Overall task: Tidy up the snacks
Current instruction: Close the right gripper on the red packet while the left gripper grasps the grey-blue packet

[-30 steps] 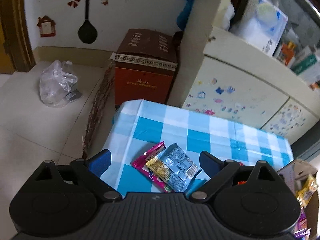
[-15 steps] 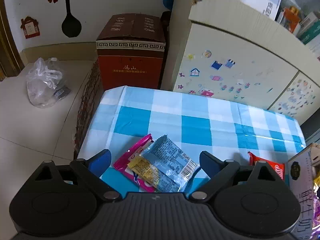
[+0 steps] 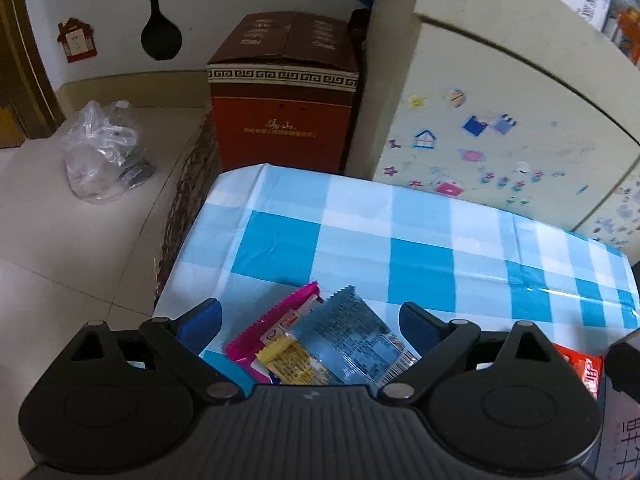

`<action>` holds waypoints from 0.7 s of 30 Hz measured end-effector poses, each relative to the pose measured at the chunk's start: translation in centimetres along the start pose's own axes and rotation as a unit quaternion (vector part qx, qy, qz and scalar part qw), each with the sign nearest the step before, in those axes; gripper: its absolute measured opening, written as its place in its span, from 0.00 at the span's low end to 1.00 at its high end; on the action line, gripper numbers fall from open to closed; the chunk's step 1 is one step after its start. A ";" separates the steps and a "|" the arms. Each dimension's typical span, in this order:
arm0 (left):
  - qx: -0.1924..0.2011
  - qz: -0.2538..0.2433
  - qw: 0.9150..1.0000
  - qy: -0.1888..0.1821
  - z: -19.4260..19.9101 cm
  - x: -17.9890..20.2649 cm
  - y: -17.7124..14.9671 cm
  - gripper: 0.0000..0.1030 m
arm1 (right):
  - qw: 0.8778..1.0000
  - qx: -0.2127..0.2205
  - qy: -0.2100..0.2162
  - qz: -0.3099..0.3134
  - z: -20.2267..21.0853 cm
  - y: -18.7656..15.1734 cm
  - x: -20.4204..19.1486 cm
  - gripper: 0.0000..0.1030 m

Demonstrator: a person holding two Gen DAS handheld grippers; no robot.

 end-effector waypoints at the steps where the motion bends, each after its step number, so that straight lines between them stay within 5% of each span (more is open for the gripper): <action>1: -0.003 0.000 1.000 0.003 -0.3 0.0 0.0 0.95 | 1.000 -0.002 -0.004 -0.001 -0.5 0.1 0.2 0.88; 12: -0.030 -0.020 0.999 0.028 -0.9 -0.4 -0.2 0.97 | 0.999 -0.046 -0.028 -0.003 -2.9 0.3 1.0 0.88; 21: -0.066 -0.044 0.996 0.037 -0.1 -1.2 -1.1 0.97 | 0.993 -0.119 0.004 -0.020 -1.2 -1.6 -0.3 0.90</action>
Point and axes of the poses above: each gripper's, at about its wrist camera, not at the fingertips, and z roughly against the way its jaws point, x to its right, y to its top, the point moved 1 cm from there along -z, roughly the way its jaws point, and after that the axes turned 7 degrees about y, right-handed, at the moved point
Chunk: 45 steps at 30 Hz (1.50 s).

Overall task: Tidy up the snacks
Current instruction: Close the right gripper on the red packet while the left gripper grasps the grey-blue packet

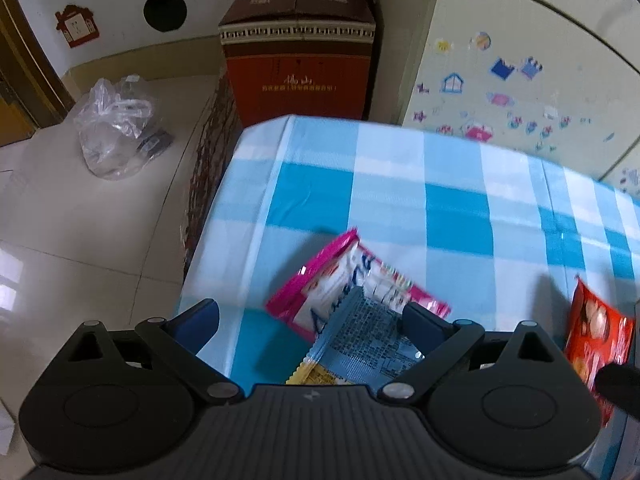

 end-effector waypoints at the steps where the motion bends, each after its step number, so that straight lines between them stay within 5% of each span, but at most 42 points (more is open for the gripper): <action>1: -0.002 -0.002 1.000 0.001 0.1 -0.1 -0.2 0.97 | 1.000 -0.005 0.012 -0.010 0.2 -0.3 0.2 0.90; 5: 0.002 0.001 1.000 -0.006 0.8 -0.9 -0.7 0.97 | 0.999 0.009 0.036 -0.022 1.5 -0.6 0.3 0.90; 9: 0.010 0.031 0.999 -0.042 1.9 -1.6 -0.4 0.97 | 0.998 0.051 -0.029 -0.009 2.2 -0.2 0.1 0.90; 13: 0.005 0.051 0.996 -0.070 1.7 -1.5 0.0 0.97 | 0.997 0.044 -0.067 -0.015 0.9 -0.4 0.2 0.90; 17: -0.010 0.051 0.996 -0.072 0.9 -1.1 0.0 0.97 | 0.993 0.047 -0.110 -0.004 -0.4 -0.3 0.0 0.90; 23: -0.030 0.062 0.995 -0.070 0.4 -1.1 -0.6 0.97 | 0.991 0.045 -0.118 -0.038 -2.0 -0.2 1.1 0.92; 31: -0.028 0.018 0.997 -0.074 0.8 0.8 -1.6 0.97 | 0.990 0.051 -0.125 -0.032 -2.9 -0.5 0.6 0.99; 36: -0.029 -0.016 0.999 -0.037 0.1 1.9 -2.5 0.97 | 0.989 0.047 -0.137 -0.009 -3.4 -0.7 0.1 0.99; 45: -0.033 0.011 0.997 -0.072 0.6 1.3 -2.5 0.74 | 0.989 0.065 -0.136 0.002 -2.5 -0.6 0.1 0.73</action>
Point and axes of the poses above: each gripper's, at about its wrist camera, not at the fingertips, and z roughly against the way its jaws point, x to its right, y to its top, the point moved 1 cm from there along -z, roughly the way its jaws point, and after that the axes turned 7 degrees about y, right-handed, at the moved point
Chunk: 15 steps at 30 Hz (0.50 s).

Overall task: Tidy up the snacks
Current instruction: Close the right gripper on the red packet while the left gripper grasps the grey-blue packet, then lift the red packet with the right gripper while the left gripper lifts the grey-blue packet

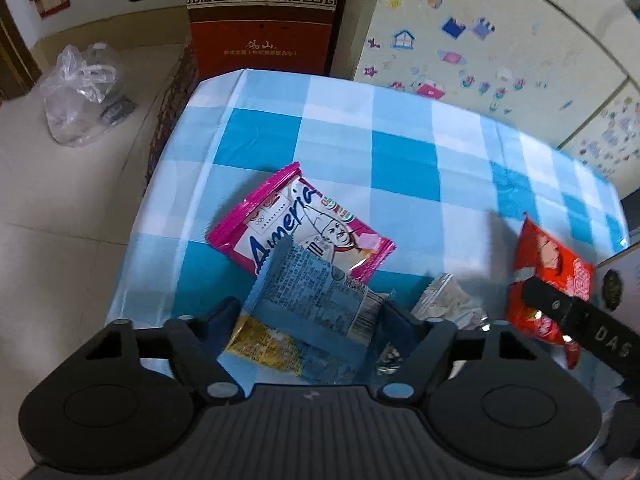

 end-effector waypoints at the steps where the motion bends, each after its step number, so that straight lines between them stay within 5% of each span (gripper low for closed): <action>1: 0.001 0.004 1.000 -0.003 0.2 -0.1 0.1 0.73 | 1.000 0.002 0.001 0.000 0.1 0.0 0.0 0.71; 15: 0.023 0.034 0.999 -0.003 2.4 -1.1 0.7 0.64 | 0.999 0.021 0.041 -0.003 2.1 0.6 -0.3 0.64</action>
Point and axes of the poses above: each gripper's, at about its wrist camera, not at the fingertips, and z roughly against the way its jaws point, x to its right, y to its top, the point moved 1 cm from there along -z, roughly the way its jaws point, and after that the axes turned 7 degrees about y, right-handed, at the moved point
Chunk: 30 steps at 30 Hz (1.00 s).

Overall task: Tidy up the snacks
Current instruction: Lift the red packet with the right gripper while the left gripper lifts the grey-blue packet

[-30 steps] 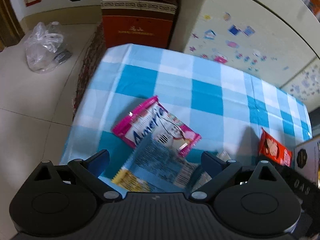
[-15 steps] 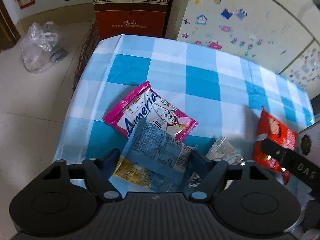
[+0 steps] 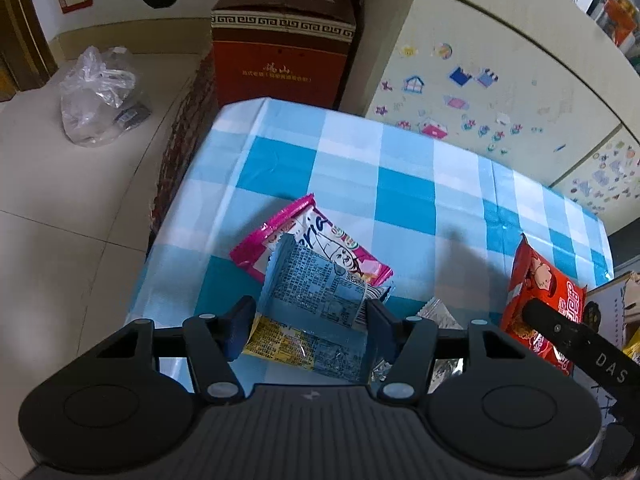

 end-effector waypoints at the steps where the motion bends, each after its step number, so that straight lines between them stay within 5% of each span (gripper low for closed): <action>1: 0.001 0.002 1.000 0.000 0.2 0.0 0.1 0.64 | 1.000 0.001 0.004 -0.004 0.2 0.1 0.0 0.64; 30: 0.061 -0.009 0.997 -0.041 6.7 2.4 -0.6 0.64 | 0.995 0.083 0.052 -0.008 11.0 1.6 -0.9 0.64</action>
Point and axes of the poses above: each gripper's, at about its wrist camera, not at the fingertips, and z roughly against the way its jaws point, x to its right, y to its top, the point moved 1 cm from there along -z, roughly the way its jaws point, and after that the axes turned 7 degrees about y, right-handed, at the moved point
